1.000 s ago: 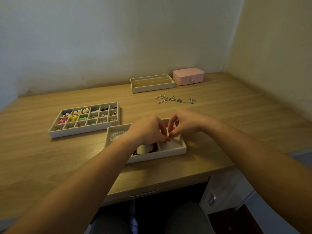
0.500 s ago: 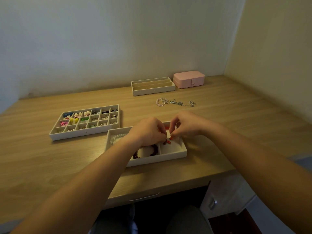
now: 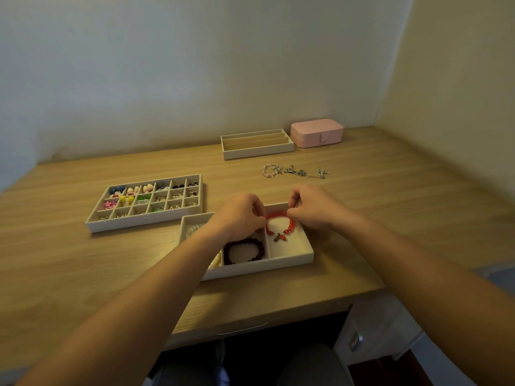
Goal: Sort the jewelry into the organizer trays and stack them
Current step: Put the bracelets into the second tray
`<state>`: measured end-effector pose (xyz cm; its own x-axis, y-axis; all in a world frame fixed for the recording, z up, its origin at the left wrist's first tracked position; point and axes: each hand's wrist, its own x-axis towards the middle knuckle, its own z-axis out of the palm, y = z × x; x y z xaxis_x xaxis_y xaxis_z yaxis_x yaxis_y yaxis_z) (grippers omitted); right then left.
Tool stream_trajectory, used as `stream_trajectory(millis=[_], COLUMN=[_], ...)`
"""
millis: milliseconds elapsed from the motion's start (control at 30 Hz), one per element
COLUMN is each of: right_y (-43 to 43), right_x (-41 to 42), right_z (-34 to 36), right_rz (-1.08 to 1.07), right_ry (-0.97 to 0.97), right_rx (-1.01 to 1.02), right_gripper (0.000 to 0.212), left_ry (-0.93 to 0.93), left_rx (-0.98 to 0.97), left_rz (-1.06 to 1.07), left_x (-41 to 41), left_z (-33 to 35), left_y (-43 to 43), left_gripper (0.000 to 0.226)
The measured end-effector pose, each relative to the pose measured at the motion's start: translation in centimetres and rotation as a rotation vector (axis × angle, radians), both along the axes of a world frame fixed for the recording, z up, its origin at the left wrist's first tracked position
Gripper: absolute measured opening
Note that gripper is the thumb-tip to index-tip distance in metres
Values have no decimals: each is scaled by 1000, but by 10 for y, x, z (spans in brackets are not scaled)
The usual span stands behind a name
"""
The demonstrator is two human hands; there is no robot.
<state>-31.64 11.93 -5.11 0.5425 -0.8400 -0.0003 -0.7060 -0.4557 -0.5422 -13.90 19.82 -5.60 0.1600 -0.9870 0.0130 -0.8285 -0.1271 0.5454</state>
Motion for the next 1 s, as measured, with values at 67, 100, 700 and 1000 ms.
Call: stream_trajectory(millis=[67, 100, 700, 1000], right_y=[0, -1, -58, -118], right_x=[2, 3, 40, 87], right_z=[-2, -3, 11, -11], right_rz=[-9, -10, -56, -94], right_ry=[-33, -41, -41, 66], right_rx=[20, 26, -95, -129], right_gripper=[8, 8, 20, 21], left_ry=[-8, -10, -71, 65], left_rx=[5, 9, -54, -137], left_rz=[-1, 4, 111, 206], left_x=[0, 1, 11, 30], left_z=[1, 2, 33, 19], left_y=[0, 0, -58, -126], left_gripper=[17, 18, 5, 17])
